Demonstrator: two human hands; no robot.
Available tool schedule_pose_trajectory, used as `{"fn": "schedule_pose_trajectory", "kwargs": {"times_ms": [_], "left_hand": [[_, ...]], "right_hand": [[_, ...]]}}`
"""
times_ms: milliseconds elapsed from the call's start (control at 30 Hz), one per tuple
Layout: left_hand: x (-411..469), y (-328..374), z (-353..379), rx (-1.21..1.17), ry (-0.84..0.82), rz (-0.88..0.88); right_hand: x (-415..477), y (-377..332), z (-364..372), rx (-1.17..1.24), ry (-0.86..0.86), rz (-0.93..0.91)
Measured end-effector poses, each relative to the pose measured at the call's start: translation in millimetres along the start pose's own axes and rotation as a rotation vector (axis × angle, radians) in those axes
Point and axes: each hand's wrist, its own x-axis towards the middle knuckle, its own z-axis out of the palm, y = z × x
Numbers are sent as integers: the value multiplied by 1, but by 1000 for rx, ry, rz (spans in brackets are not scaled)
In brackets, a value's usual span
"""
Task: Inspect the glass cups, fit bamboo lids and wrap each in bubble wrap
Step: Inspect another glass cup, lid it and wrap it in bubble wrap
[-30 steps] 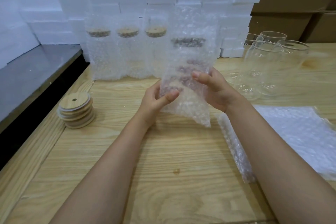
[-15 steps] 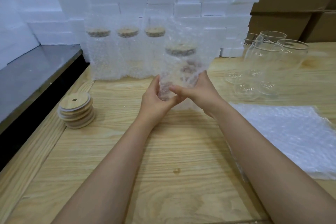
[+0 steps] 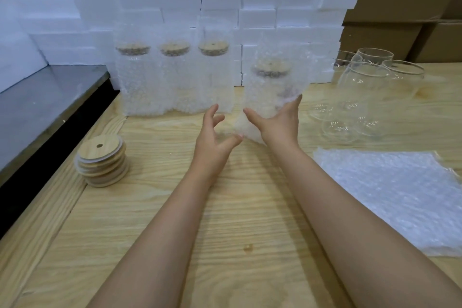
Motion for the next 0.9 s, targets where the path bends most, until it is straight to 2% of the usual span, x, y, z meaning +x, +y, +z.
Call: {"fn": "schedule_pose_trajectory", "kwargs": {"times_ms": [200,400,567,900], "left_hand": [[6,-6,2,62,-8,-21],[5,-5,5,89,-41,-59],[4,-2,5,95,-54,-67],[1,2,5,84,-58,-75]], "right_hand": [[52,10,18,9,57,0],[91,9,41,-33,20,43],[96,6,59,-21,3,2],[85,1,55,-60,-36,37]]}}
